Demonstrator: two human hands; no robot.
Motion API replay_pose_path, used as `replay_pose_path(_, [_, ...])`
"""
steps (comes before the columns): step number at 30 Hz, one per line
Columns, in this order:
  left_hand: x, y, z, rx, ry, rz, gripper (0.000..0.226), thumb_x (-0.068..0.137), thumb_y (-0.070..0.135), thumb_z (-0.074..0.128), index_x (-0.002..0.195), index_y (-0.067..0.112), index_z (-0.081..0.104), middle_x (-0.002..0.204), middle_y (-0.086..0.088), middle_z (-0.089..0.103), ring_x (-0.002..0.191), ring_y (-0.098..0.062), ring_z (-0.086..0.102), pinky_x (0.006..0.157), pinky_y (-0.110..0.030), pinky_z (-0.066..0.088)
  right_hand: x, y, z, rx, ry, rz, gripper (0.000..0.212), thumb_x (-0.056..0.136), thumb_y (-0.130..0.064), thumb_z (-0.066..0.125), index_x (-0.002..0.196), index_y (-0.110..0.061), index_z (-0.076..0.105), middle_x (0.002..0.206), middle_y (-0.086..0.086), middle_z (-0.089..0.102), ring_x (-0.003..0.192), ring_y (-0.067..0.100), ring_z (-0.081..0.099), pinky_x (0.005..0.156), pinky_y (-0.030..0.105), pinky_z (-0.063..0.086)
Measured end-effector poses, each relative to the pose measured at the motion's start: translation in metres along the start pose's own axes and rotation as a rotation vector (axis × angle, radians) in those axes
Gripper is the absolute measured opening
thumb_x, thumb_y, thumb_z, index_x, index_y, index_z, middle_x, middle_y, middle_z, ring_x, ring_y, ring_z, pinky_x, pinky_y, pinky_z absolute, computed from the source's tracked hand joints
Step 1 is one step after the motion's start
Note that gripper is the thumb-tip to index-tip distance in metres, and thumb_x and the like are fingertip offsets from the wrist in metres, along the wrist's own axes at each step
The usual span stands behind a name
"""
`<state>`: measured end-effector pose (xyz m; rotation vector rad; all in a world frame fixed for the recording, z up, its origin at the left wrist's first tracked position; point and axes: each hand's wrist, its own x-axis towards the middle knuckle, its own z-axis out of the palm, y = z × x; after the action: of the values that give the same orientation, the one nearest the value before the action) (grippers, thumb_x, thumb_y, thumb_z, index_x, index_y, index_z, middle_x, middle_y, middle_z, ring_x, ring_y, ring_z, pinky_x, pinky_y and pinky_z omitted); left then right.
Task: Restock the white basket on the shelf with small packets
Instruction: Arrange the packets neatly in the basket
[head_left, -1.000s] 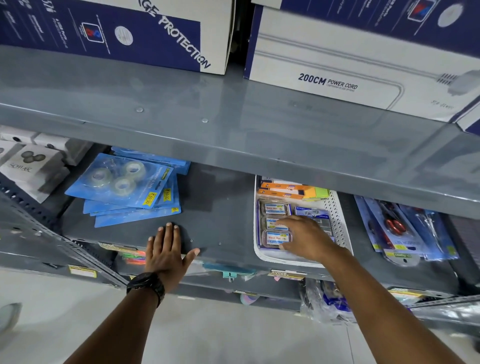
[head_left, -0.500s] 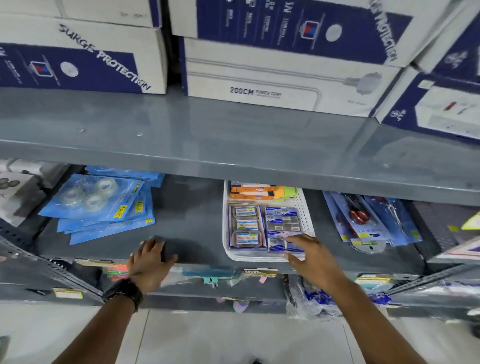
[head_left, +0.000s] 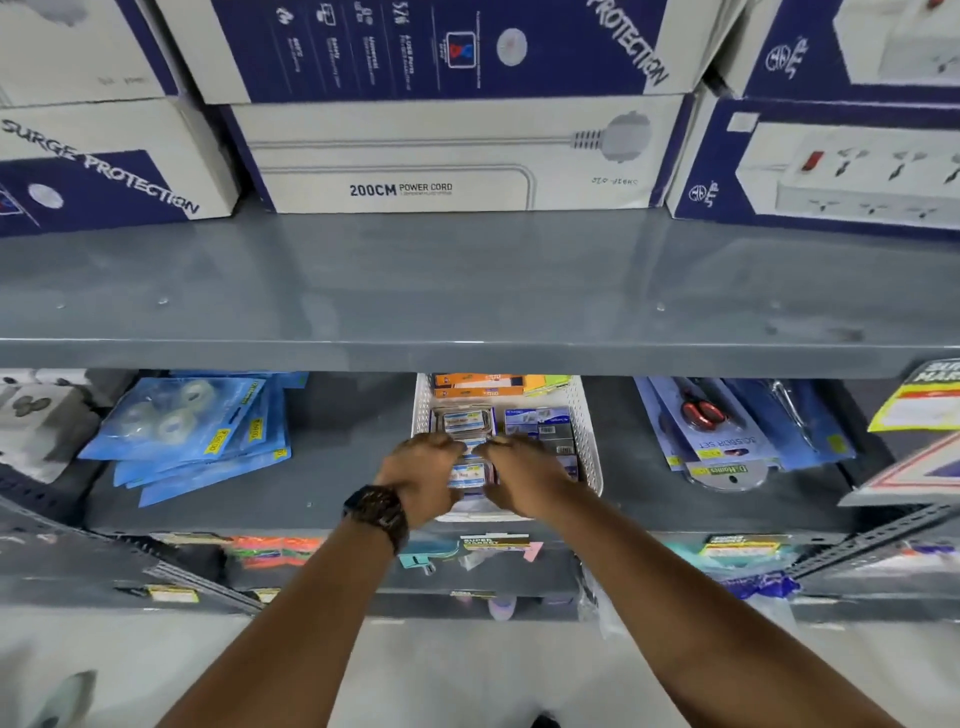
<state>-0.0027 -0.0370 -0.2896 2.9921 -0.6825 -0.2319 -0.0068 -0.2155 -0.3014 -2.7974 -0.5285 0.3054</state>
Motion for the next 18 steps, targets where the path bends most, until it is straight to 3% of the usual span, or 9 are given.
replay_pose_path(3, [0.012, 0.004, 0.004, 0.150, -0.162, -0.012, 0.045, 0.082, 0.029, 0.068, 0.124, 0.019, 0.056, 0.116, -0.007, 0.063, 0.100, -0.027, 0.061, 0.088, -0.039, 0.054, 0.015, -0.005, -0.001, -0.102, -0.134, 0.000, 0.047, 0.080, -0.032, 0.071, 0.123, -0.018, 0.058, 0.121, 0.007, 0.060, 0.113, 0.029, 0.053, 0.098, 0.043, 0.044])
replay_pose_path(6, [0.017, 0.006, 0.009, 0.124, -0.170, -0.040, 0.042, 0.082, 0.012, 0.067, 0.122, 0.014, 0.056, 0.113, -0.009, 0.063, 0.096, -0.028, 0.063, 0.085, -0.039, 0.056, 0.022, -0.002, 0.001, -0.182, -0.170, -0.027, 0.050, 0.080, -0.037, 0.072, 0.125, -0.022, 0.058, 0.123, 0.006, 0.060, 0.114, 0.029, 0.053, 0.099, 0.041, 0.042])
replay_pose_path(10, [0.020, 0.001, 0.015, 0.069, -0.185, -0.064, 0.035, 0.084, 0.018, 0.060, 0.119, 0.015, 0.056, 0.118, -0.009, 0.059, 0.099, -0.029, 0.060, 0.080, -0.040, 0.053, 0.026, -0.001, 0.003, -0.216, -0.165, -0.032, 0.043, 0.080, -0.032, 0.072, 0.119, -0.016, 0.062, 0.113, 0.008, 0.064, 0.108, 0.029, 0.056, 0.097, 0.041, 0.045])
replay_pose_path(12, [0.022, -0.002, 0.018, 0.062, -0.221, -0.066, 0.034, 0.085, 0.020, 0.059, 0.118, 0.014, 0.056, 0.121, -0.010, 0.057, 0.104, -0.030, 0.058, 0.082, -0.040, 0.051, 0.025, 0.000, 0.005, -0.243, -0.168, -0.020, 0.037, 0.084, -0.020, 0.069, 0.120, -0.013, 0.061, 0.123, 0.010, 0.060, 0.117, 0.029, 0.051, 0.103, 0.042, 0.040])
replay_pose_path(16, [0.024, -0.002, 0.021, 0.083, -0.232, -0.041, 0.035, 0.086, 0.023, 0.058, 0.118, 0.011, 0.057, 0.129, -0.011, 0.050, 0.114, -0.031, 0.050, 0.088, -0.042, 0.049, 0.018, 0.003, 0.005, -0.206, -0.144, -0.001, 0.052, 0.088, -0.013, 0.065, 0.137, -0.014, 0.048, 0.152, 0.008, 0.034, 0.138, 0.030, 0.028, 0.115, 0.043, 0.020])
replay_pose_path(18, [0.024, -0.003, 0.020, 0.067, -0.225, -0.027, 0.040, 0.085, 0.023, 0.060, 0.123, 0.011, 0.054, 0.131, -0.012, 0.047, 0.114, -0.032, 0.049, 0.088, -0.042, 0.048, 0.013, 0.008, -0.001, -0.116, -0.099, -0.043, 0.053, 0.085, -0.012, 0.066, 0.136, -0.015, 0.050, 0.150, 0.009, 0.038, 0.136, 0.031, 0.034, 0.114, 0.044, 0.024])
